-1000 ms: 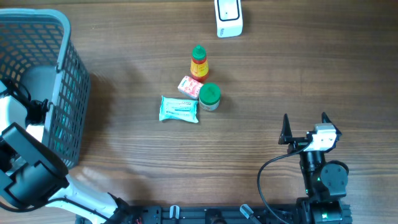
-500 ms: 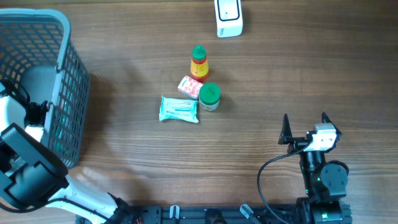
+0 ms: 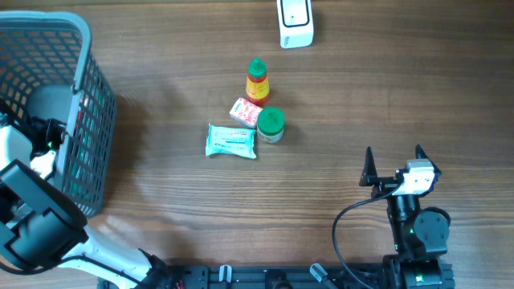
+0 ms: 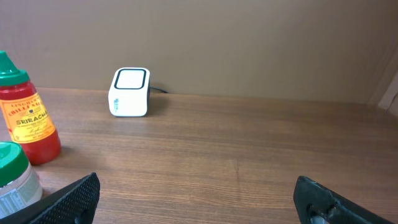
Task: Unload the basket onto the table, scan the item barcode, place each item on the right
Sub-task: 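Reach into the basket and grasp the red snack packet by its top, then carry the red packet to the scanner, barcode facing it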
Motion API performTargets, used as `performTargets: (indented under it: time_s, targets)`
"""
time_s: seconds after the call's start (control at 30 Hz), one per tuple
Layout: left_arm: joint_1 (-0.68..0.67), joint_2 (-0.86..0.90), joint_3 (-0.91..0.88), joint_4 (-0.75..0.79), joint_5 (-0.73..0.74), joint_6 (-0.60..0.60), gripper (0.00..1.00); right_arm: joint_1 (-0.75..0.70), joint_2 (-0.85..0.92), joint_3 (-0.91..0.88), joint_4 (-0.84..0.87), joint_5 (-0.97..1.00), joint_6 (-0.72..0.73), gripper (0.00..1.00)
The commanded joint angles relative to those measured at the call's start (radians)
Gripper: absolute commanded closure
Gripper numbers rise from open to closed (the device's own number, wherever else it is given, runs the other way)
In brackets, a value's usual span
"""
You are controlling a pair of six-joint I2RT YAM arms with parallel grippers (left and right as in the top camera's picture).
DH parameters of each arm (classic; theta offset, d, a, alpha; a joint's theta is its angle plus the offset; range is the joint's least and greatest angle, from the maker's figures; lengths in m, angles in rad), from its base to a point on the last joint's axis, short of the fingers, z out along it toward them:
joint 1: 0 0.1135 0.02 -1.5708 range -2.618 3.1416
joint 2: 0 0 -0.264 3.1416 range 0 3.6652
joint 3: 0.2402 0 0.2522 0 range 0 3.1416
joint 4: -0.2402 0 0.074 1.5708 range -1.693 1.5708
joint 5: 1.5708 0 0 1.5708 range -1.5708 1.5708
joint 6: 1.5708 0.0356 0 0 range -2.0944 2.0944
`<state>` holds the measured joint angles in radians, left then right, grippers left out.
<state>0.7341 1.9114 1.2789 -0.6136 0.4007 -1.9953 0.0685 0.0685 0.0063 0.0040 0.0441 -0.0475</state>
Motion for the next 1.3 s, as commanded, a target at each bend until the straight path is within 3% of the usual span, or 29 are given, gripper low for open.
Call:
performTargets:
  time_s: [0.0,0.2,0.37,0.63,0.87,1.07,1.27]
  targets:
    - [0.003,0.0,-0.011,-0.032,0.075,0.034,0.96,-0.004,0.002,0.0,0.004,-0.016,-0.005,0.0]
    - [0.003,-0.026,-0.01,0.024,0.097,0.172,0.96,-0.004,0.002,0.0,0.004,-0.016,-0.005,0.0]
    - [0.003,-0.152,-0.01,0.084,0.052,0.246,0.96,-0.004,0.002,0.0,0.004,-0.016,-0.005,0.0]
    - [-0.033,-0.529,-0.009,0.083,-0.175,0.393,0.96,-0.004,0.002,0.0,0.004,-0.016,-0.005,0.0]
    - [-0.164,-0.78,-0.009,0.097,-0.36,0.5,0.96,-0.004,0.002,0.0,0.004,-0.016,-0.005,0.0]
    - [-0.367,-0.864,-0.009,0.17,-0.381,0.784,0.96,-0.004,0.002,0.0,0.004,-0.016,-0.005,0.0]
    - [-0.622,-0.802,-0.009,0.144,-0.396,1.16,0.96,-0.004,0.002,0.0,0.004,-0.016,-0.005,0.0]
